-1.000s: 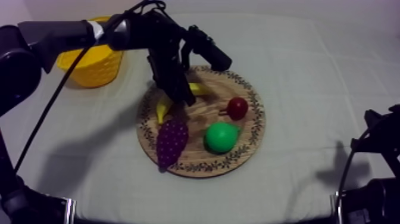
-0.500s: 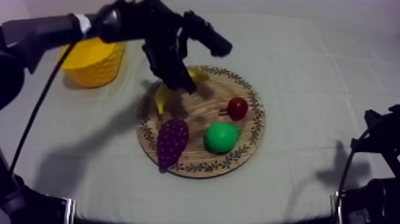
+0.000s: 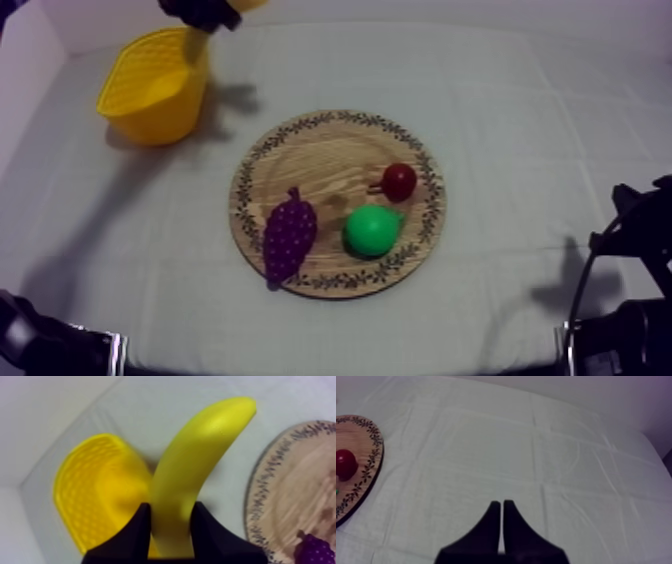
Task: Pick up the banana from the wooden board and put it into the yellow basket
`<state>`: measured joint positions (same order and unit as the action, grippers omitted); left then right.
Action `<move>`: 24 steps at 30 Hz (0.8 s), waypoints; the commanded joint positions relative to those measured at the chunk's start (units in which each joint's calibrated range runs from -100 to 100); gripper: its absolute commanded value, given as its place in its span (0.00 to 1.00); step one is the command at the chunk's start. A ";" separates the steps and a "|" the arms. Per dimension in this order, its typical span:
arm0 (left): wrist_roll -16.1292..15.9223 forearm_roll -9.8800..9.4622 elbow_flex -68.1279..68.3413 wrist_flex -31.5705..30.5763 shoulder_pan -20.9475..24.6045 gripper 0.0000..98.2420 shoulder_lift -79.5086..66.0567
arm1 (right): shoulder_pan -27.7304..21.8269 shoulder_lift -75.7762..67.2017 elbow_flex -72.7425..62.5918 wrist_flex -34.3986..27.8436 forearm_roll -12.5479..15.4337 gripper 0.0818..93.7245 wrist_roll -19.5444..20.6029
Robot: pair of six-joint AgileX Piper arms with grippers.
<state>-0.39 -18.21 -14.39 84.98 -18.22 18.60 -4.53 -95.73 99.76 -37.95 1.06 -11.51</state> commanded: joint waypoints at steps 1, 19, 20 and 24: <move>-0.27 -0.10 -0.27 -0.12 3.68 0.17 -0.23 | 0.01 -0.02 0.02 -0.03 -0.01 0.00 0.01; -0.07 0.33 6.36 -10.93 12.57 0.18 5.29 | 0.01 -0.02 0.02 -0.03 -0.01 0.00 0.01; 0.09 0.46 6.86 -11.67 12.74 0.18 5.89 | 0.01 -0.02 0.02 -0.03 -0.01 0.00 0.01; 0.49 1.29 7.80 -14.14 13.29 0.18 8.47 | 0.01 -0.02 0.02 -0.03 -0.01 0.00 0.01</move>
<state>0.00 -17.03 -6.62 71.30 -4.99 26.43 -4.53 -95.73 99.76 -37.95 1.06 -11.51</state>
